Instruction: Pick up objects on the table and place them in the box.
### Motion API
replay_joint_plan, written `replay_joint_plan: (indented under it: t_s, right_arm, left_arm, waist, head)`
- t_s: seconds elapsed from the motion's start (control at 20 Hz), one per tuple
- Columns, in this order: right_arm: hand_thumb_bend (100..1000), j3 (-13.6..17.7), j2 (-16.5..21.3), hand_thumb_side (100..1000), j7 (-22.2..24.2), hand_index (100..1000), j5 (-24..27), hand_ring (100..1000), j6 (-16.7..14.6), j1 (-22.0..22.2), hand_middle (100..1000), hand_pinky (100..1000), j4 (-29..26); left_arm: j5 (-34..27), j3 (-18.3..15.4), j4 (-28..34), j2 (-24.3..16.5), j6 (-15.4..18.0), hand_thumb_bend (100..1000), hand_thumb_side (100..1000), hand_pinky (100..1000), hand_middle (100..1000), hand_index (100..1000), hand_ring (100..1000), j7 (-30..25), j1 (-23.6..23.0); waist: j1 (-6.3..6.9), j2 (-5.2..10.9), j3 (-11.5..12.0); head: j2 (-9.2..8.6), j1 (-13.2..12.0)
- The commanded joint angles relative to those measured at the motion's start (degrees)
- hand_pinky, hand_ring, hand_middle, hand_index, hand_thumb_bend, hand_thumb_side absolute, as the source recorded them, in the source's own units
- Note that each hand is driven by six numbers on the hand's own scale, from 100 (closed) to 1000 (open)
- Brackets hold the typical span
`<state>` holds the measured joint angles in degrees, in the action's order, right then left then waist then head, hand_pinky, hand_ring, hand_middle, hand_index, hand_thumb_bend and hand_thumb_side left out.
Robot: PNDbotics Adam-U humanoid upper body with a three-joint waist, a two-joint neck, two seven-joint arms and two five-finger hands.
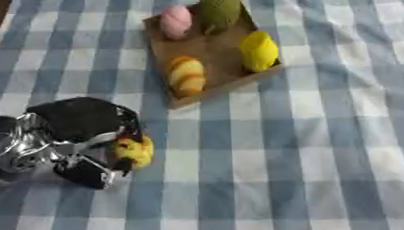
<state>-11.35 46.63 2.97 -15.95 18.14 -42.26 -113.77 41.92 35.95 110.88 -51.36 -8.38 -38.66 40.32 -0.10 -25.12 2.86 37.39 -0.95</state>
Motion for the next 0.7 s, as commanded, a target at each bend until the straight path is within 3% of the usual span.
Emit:
replay_joint_plan:
  t_s: [0.05,0.25,0.55,0.7]
  right_arm:
    - [100,0.5,1.0,692,-0.2,814,0.2,698,-0.1,-0.3,776,681,-0.8]
    - [100,0.6,1.2,695,-0.3,814,0.2,698,-0.1,0.0,776,681,-0.8]
    - [100,0.8,1.7,686,-0.5,814,0.1,699,-0.3,0.1,776,682,-0.8]
    - [100,1.0,2.0,679,-0.6,814,0.0,700,-0.4,0.0,776,683,-0.8]
  left_arm:
    - [0.6,-0.9,0.8,-0.8,0.0,100,301,825,691,703,775,1.6,0.5]
    - [0.1,-2.9,3.3,-1.2,-0.7,100,299,802,634,632,745,4.9,0.3]
    - [-2.0,-7.4,3.7,-2.4,2.0,100,333,802,627,622,738,13.1,1.1]
    - [-4.9,-10.4,3.7,-3.2,1.7,100,354,795,625,622,733,14.8,3.0]
  waist:
    - [-0.01,1.37,0.1]
    - [0.07,1.57,0.2]
    - [0.41,1.75,0.6]
    - [0.62,1.92,0.7]
  head:
    - [-0.45,-0.1]
    - [-0.43,0.1]
    - [-0.32,0.7]
    - [-0.31,1.1]
